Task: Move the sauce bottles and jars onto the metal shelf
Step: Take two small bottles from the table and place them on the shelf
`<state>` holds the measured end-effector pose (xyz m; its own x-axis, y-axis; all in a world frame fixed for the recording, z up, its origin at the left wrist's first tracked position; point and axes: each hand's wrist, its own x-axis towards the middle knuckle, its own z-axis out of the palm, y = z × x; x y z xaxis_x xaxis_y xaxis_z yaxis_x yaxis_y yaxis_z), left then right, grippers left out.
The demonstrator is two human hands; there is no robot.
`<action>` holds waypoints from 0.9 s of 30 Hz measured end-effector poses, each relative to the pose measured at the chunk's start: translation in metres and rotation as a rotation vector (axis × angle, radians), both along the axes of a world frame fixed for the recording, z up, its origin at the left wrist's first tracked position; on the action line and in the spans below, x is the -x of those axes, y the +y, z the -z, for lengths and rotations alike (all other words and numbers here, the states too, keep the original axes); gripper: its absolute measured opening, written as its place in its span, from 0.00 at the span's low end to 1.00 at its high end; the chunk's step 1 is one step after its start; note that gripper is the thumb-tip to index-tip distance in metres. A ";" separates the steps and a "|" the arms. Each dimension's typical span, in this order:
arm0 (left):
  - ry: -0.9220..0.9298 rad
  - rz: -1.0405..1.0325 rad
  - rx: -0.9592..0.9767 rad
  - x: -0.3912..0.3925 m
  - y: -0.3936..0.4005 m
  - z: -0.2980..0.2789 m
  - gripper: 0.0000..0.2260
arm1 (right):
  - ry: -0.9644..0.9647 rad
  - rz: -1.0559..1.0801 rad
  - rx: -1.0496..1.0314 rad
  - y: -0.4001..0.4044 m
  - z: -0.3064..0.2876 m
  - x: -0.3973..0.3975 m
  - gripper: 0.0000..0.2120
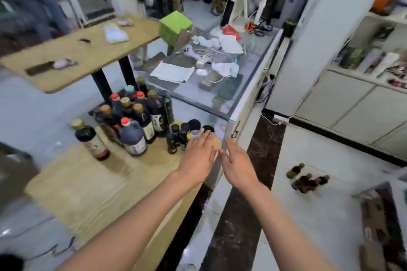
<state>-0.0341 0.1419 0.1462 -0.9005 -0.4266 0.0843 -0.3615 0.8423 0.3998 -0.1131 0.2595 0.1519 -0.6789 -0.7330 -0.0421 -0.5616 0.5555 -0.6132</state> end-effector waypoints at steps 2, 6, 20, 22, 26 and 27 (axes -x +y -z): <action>0.049 -0.080 -0.069 -0.015 -0.025 0.012 0.20 | -0.025 -0.043 -0.019 -0.028 0.013 -0.007 0.24; 0.092 -0.282 -0.218 -0.030 -0.060 0.040 0.12 | -0.127 -0.014 -0.014 -0.061 0.036 -0.007 0.20; -0.024 -0.610 -0.284 0.015 -0.145 0.100 0.22 | -0.308 0.048 -0.106 -0.122 0.125 0.060 0.23; -0.080 -0.574 -0.258 0.020 -0.149 0.109 0.23 | -0.248 0.005 -0.149 -0.127 0.132 0.064 0.26; -0.162 -0.565 -0.220 0.027 -0.155 0.121 0.25 | -0.170 -0.015 -0.223 -0.135 0.139 0.073 0.22; -0.168 -0.569 -0.219 0.028 -0.155 0.122 0.25 | -0.164 -0.008 -0.215 -0.136 0.139 0.074 0.20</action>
